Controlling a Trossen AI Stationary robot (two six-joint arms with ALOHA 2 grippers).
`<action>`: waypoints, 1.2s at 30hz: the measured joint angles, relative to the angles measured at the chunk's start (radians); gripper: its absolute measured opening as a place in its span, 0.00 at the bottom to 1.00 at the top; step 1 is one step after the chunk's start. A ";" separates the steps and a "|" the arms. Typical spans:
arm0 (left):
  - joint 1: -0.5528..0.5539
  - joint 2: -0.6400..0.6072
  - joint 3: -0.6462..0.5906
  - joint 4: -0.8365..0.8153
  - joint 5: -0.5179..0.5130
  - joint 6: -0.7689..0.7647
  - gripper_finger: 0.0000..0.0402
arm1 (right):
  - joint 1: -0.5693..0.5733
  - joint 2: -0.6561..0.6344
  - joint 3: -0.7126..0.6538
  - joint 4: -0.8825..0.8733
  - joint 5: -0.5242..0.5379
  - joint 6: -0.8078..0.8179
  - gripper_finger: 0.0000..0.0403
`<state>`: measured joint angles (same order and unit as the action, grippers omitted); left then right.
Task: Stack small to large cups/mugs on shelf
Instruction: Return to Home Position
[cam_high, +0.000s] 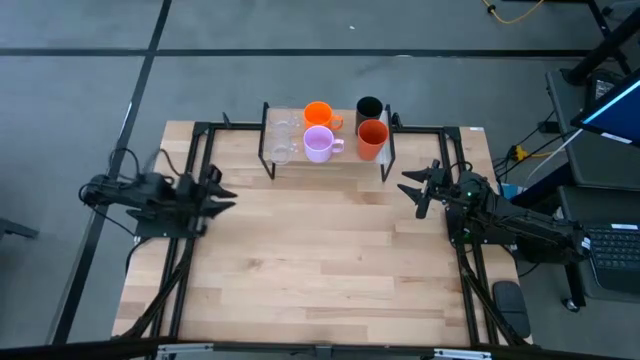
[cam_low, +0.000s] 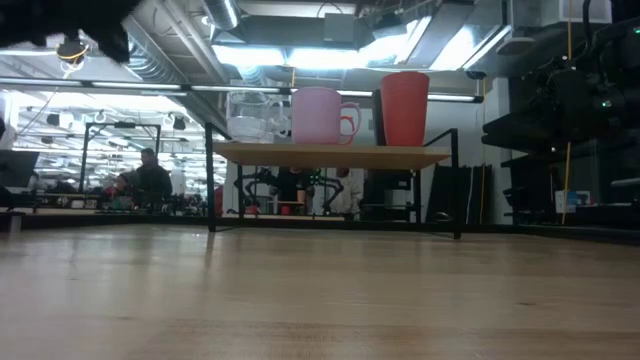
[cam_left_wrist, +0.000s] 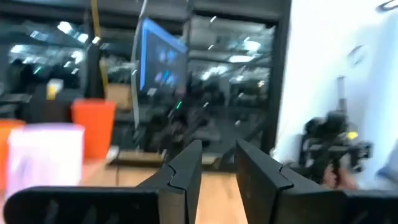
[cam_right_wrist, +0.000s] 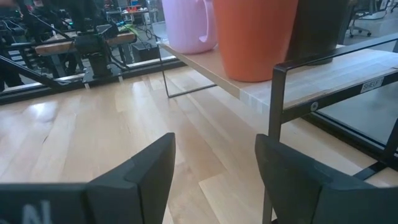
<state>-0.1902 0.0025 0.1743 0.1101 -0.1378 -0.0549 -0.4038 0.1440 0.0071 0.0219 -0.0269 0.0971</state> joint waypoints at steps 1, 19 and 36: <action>0.000 0.000 -0.027 0.007 -0.022 -0.009 0.22 | 0.000 0.000 0.000 0.000 0.000 0.001 0.55; 0.000 0.000 -0.166 0.102 -0.088 0.052 0.22 | 0.000 0.000 0.000 0.000 0.000 -0.003 0.55; 0.000 0.000 -0.166 0.063 -0.082 0.060 0.22 | 0.000 0.000 0.000 0.000 0.000 -0.002 0.55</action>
<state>-0.1902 0.0025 0.0082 0.1730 -0.2199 0.0048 -0.4034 0.1436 0.0071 0.0218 -0.0269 0.0956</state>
